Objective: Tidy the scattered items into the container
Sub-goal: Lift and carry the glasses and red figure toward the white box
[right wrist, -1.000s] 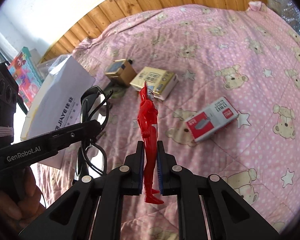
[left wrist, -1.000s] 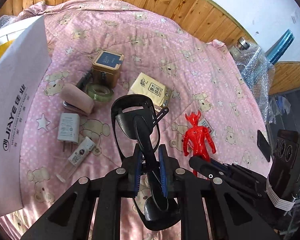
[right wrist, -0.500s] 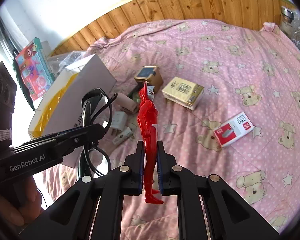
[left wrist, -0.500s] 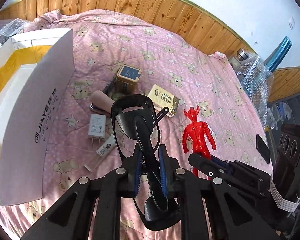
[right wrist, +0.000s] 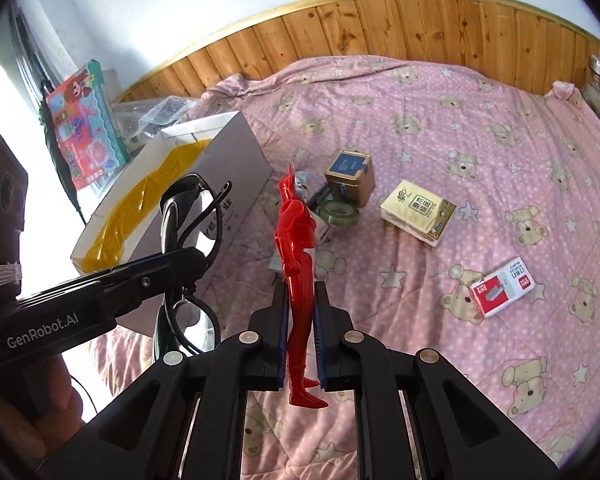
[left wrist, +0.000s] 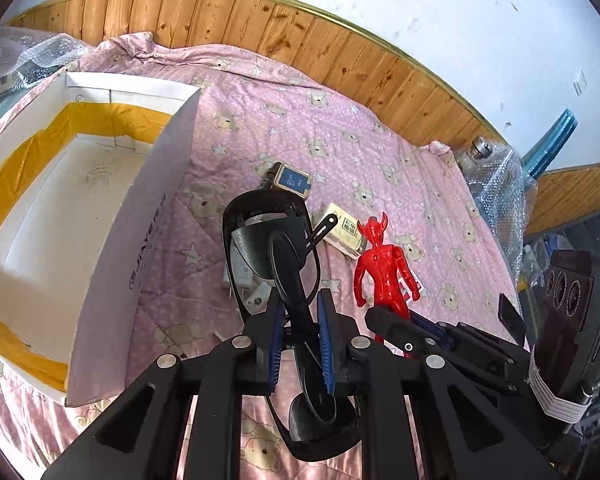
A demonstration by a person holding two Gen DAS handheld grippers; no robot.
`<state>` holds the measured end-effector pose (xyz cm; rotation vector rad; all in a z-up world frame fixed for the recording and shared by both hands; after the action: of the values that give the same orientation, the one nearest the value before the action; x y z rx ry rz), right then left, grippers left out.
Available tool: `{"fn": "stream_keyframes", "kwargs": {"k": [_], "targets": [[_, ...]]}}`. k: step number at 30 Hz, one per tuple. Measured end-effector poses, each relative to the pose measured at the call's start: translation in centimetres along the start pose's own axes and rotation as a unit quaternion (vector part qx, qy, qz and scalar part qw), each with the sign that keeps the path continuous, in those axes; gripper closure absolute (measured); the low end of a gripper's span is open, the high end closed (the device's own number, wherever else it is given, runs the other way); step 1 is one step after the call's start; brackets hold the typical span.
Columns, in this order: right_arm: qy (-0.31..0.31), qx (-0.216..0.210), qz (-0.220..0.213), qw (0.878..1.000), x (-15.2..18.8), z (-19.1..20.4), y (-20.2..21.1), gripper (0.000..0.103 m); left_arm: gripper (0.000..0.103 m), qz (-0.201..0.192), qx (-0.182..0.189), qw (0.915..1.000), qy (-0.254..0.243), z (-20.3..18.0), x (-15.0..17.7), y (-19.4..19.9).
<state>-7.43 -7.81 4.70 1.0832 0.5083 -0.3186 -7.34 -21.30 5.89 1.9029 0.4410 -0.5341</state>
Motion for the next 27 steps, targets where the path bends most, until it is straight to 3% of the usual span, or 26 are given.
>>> {"fn": "stream_keyframes", "kwargs": {"k": [20,27], "targets": [[0.038,-0.004,-0.01,0.999,-1.9,7.1,0.1,0.091,0.086,-0.05,0.033,0.9978,0.029,3.8,-1.1,4.4],[0.062,-0.009,-0.014,0.998,-2.6,10.3,-0.3,0.091,0.086,-0.066,0.023,0.9967,0.042,6.2,-1.7,6.0]]}}
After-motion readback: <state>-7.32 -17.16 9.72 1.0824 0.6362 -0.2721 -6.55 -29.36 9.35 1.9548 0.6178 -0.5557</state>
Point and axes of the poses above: each gripper's, at about its wrist camera, not at the fingertips, and y roughly against the way its jaws point, z to its left, x to its underside, the point moved 3 cm from there along -y, roughly the way its jaws point, and after that the axes turned 6 degrees about -y, right-handed, at the moved point
